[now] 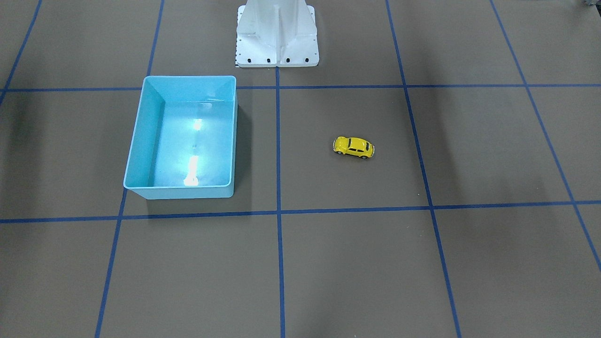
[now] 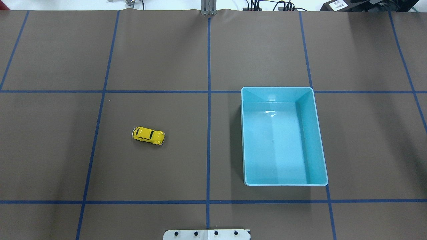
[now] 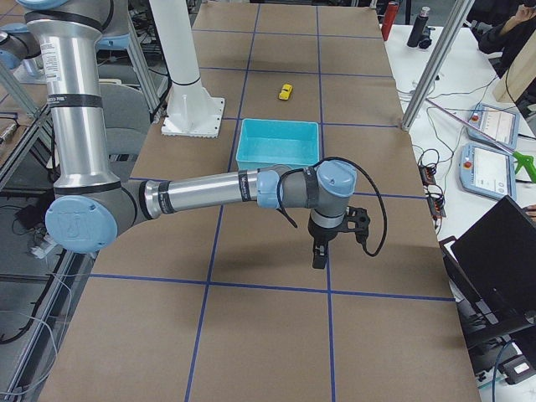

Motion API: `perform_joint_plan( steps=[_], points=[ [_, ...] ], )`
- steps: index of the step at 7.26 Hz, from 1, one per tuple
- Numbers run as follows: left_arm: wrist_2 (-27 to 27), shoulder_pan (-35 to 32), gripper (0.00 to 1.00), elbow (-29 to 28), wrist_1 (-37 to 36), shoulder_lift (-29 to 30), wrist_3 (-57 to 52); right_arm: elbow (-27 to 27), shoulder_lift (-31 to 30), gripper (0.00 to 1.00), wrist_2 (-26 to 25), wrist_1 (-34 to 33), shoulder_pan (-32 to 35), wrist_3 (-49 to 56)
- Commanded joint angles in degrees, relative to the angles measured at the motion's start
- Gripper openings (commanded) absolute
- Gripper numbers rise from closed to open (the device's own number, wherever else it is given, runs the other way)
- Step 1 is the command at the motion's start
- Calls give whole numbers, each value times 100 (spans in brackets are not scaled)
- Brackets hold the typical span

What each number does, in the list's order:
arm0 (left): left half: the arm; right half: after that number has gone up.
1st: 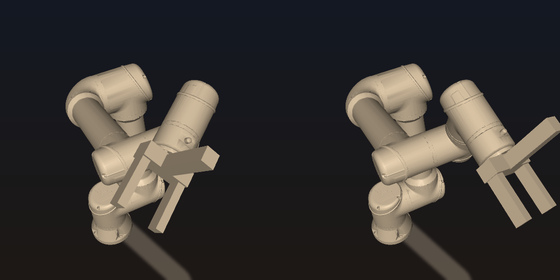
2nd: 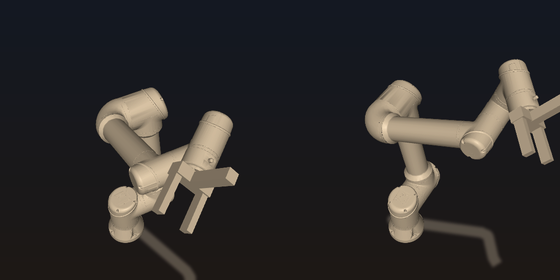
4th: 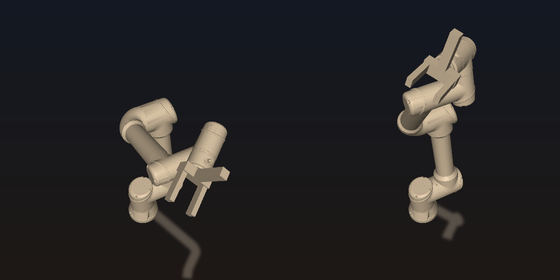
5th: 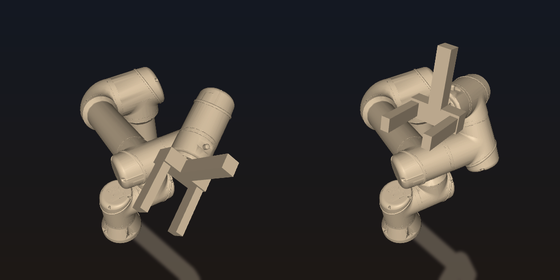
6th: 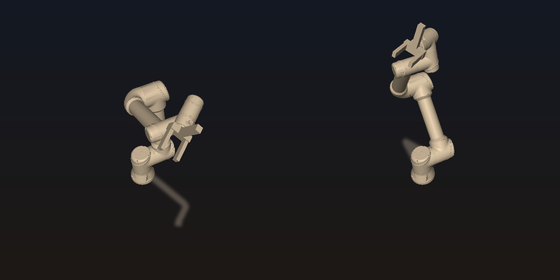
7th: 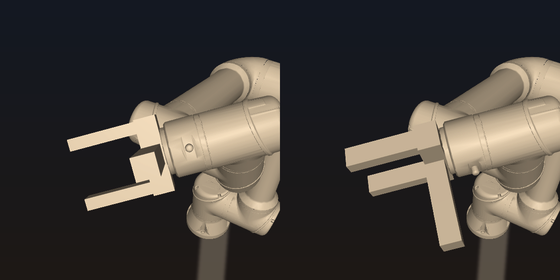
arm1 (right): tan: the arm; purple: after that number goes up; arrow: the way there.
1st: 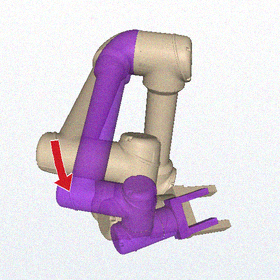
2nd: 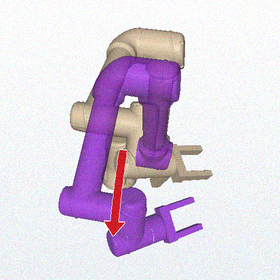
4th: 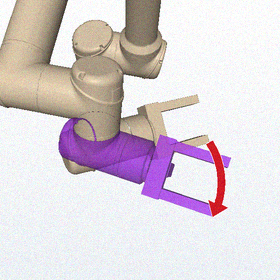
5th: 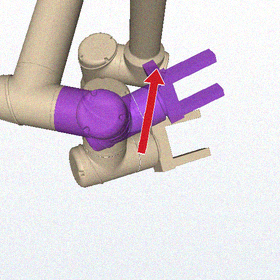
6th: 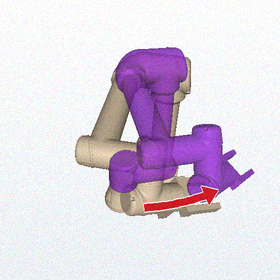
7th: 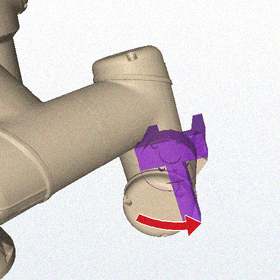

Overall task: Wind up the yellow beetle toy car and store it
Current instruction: 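Move the left gripper down over the yellow beetle toy car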

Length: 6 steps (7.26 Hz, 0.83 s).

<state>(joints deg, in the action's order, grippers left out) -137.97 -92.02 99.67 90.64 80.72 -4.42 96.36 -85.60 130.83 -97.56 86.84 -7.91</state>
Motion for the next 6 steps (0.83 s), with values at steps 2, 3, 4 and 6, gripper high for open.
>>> perform_joint_plan(
  steps=[2,3,4,6],
  points=[
    [-10,-9,100,-9,-28,-13,20,6,-18,100,4,0,0,0],
    [-2,0,100,-53,-20,-4,20,6,-18,100,4,0,0,0],
    [-10,0,100,-36,-11,-4,11,6,-18,100,4,0,0,0],
    [16,17,100,-18,50,5,-15,-3,-18,100,4,0,0,0]
  ],
)
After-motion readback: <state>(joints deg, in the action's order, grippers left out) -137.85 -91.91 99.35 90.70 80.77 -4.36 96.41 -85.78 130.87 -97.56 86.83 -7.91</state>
